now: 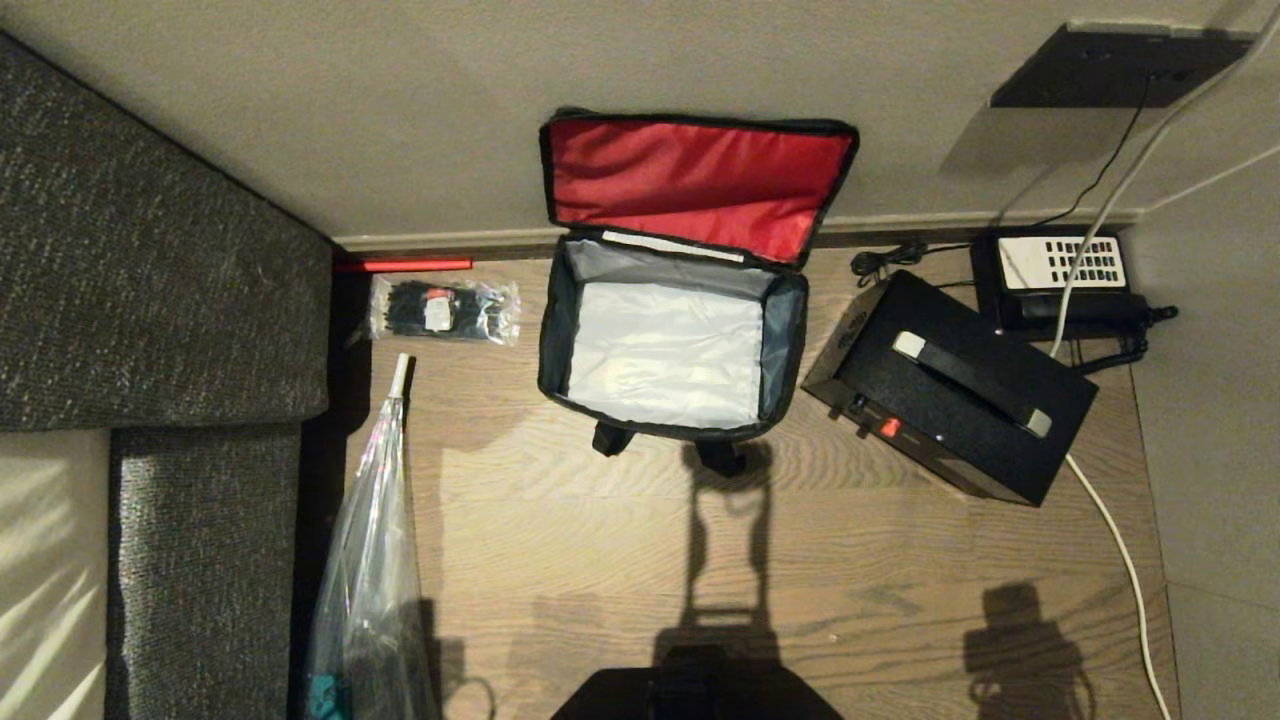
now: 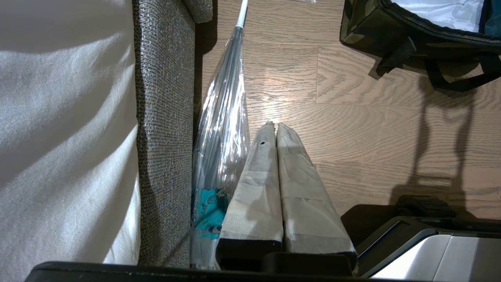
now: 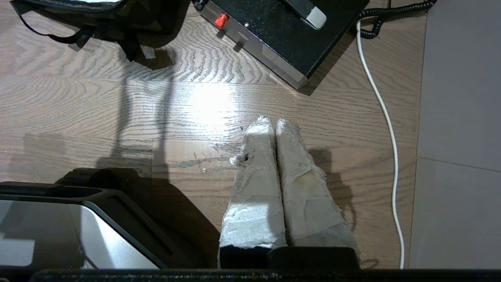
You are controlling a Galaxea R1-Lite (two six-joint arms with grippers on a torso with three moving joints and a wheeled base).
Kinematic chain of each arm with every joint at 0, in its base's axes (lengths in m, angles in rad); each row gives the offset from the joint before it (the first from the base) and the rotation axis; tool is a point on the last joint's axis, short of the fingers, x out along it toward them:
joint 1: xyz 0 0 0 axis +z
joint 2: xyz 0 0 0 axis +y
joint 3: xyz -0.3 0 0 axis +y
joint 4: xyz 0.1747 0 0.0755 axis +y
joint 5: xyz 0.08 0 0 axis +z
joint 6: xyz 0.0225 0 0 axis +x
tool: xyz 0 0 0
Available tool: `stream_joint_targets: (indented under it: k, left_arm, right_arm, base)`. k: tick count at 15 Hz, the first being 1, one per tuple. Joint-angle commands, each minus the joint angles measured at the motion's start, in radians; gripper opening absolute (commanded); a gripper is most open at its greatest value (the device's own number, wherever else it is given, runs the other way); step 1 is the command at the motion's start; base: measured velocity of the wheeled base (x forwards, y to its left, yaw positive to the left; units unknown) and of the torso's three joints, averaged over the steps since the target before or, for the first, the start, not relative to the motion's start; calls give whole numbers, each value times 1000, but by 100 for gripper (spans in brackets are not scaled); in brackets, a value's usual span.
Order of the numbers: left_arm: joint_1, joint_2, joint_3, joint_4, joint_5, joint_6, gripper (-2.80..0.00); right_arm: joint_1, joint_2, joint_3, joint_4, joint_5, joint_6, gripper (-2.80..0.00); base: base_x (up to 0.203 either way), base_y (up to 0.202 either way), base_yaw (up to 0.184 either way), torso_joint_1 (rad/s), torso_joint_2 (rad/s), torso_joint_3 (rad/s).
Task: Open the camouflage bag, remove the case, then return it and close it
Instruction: Grip the handle again
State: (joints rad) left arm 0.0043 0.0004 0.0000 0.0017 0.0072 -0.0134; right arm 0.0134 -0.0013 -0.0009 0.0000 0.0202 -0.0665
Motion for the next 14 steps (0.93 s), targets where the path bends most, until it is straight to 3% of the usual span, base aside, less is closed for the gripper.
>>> stream_joint_targets:
  k: [1,14]
  left_arm:
    - [0,-2,3,0,0,-2,-280]
    - [0,-2,3,0,0,0,-280]
  right_arm:
    - [0,0,1,0,0,-1,-280]
    - [0,0,-1,0,0,-1,-280]
  base:
    - [0,0,0,0,0,0]
    - [0,0,0,0,0,0]
